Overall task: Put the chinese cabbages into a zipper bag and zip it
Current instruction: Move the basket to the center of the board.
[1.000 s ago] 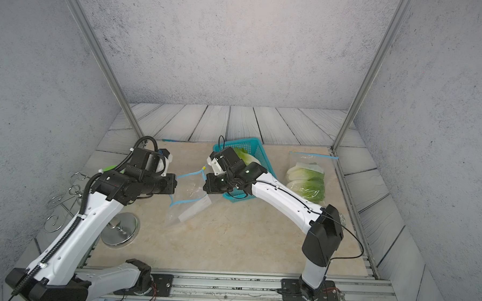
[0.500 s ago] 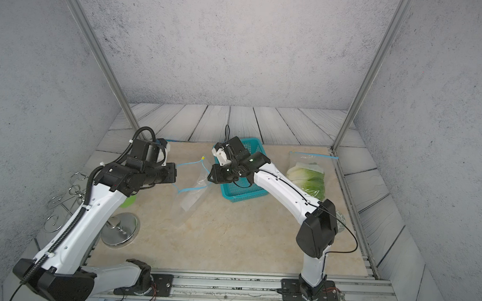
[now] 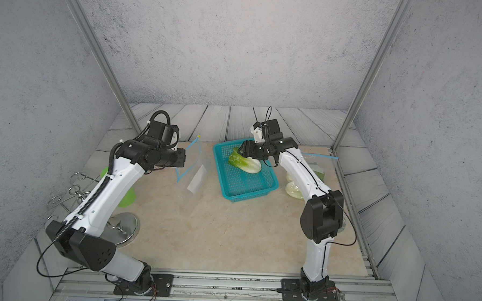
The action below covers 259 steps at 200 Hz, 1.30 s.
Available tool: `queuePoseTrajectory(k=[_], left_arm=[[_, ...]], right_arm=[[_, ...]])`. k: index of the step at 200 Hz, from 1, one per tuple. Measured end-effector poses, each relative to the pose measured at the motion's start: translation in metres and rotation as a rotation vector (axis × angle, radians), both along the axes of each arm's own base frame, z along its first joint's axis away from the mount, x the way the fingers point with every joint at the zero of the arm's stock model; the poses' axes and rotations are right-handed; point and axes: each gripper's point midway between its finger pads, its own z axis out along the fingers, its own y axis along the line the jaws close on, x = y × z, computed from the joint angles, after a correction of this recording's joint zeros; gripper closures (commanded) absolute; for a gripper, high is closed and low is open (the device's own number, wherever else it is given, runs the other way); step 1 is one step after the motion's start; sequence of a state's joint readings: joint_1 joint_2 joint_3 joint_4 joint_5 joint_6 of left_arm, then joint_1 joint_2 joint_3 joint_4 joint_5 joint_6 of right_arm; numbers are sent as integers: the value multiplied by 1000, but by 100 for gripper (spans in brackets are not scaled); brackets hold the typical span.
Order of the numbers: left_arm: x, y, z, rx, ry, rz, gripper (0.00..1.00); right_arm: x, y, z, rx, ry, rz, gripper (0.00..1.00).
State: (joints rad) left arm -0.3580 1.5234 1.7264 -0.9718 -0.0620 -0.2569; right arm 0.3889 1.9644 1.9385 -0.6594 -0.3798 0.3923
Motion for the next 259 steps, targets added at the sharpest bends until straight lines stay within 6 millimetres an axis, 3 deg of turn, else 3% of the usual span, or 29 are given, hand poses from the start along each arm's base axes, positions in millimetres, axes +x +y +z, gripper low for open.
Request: queuePoseTrajectory(k=[19, 48, 77, 110, 140, 159, 185, 212, 237, 259], left_arm=[[0, -3, 19, 6, -44, -14, 100], [-1, 0, 34, 33, -85, -20, 100], [-2, 0, 29, 41, -74, -25, 100], [-5, -4, 8, 31, -21, -39, 100], [-9, -8, -14, 20, 31, -45, 100], [-11, -11, -21, 5, 47, -49, 100], [-11, -15, -21, -15, 45, -57, 100], [-12, -18, -16, -30, 32, -64, 100], [-14, -18, -14, -41, 22, -64, 100], [-16, -20, -15, -54, 26, -68, 100]], right_arm=[[31, -10, -26, -62, -7, -45, 27], [73, -4, -62, -139, -28, -53, 26], [100, -1, -94, -194, -52, -60, 23], [109, 3, -130, -202, -21, -54, 22], [97, 8, -149, -167, 34, -34, 21], [77, 4, -155, -141, 48, -37, 21], [39, -2, -148, -128, 96, -31, 19], [7, 5, -141, -113, 140, 15, 17], [-20, 5, -141, -130, 175, 64, 16], [-34, -7, -146, -220, 171, 107, 12]])
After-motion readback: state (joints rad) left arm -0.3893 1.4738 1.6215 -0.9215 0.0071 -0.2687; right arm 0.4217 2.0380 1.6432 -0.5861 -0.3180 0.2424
